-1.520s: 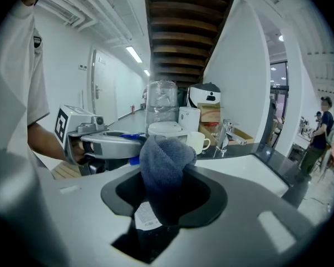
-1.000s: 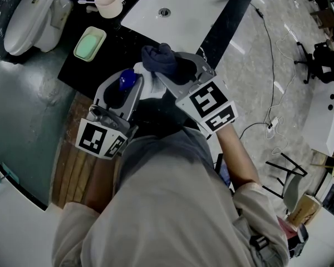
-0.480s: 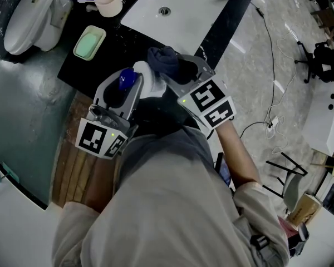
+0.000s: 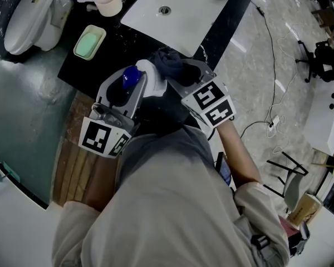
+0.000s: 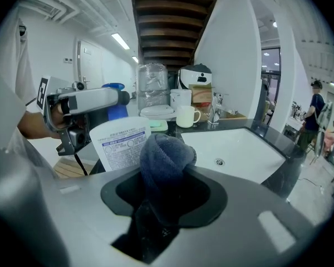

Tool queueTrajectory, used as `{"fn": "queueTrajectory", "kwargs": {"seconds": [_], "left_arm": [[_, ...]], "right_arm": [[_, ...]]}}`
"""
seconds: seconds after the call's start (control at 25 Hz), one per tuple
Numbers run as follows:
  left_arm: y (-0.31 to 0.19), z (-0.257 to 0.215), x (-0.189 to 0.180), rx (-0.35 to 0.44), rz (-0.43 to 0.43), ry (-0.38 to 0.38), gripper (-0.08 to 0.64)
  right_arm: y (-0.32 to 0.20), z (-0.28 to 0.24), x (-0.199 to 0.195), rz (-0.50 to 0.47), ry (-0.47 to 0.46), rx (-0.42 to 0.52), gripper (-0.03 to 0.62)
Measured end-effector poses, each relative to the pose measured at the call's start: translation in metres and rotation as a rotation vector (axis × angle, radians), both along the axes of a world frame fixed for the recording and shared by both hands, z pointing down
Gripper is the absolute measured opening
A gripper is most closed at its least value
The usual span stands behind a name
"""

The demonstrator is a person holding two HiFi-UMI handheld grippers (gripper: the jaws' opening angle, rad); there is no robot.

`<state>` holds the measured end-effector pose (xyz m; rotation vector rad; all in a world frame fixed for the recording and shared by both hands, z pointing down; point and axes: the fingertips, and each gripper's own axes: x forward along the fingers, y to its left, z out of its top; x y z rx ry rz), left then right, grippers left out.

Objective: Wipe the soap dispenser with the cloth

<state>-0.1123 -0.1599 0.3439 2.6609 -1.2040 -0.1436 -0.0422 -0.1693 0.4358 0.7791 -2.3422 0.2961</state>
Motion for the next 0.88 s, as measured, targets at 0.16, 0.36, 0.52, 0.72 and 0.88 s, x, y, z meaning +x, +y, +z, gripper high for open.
{"fn": "queueTrajectory", "kwargs": {"seconds": [0.16,0.36,0.52,0.72,0.88], "left_arm": [[-0.002,-0.002,0.005,-0.004,-0.003,0.000,0.095],[-0.004,-0.002,0.009,-0.001,-0.011,-0.023,0.095],[-0.002,-0.002,0.020,0.023,0.012,-0.082,0.095],[0.006,-0.001,0.035,0.030,0.063,-0.113,0.097],[0.009,0.001,0.039,0.021,0.086,-0.132,0.112]], "right_arm": [[0.004,0.008,0.008,0.006,0.004,-0.011,0.137],[0.011,0.018,0.016,0.022,-0.003,-0.039,0.137],[0.015,0.020,0.020,0.039,-0.017,-0.056,0.137],[0.019,0.023,0.026,0.054,-0.019,-0.069,0.138],[0.020,0.027,0.030,0.056,-0.014,-0.073,0.138]]}}
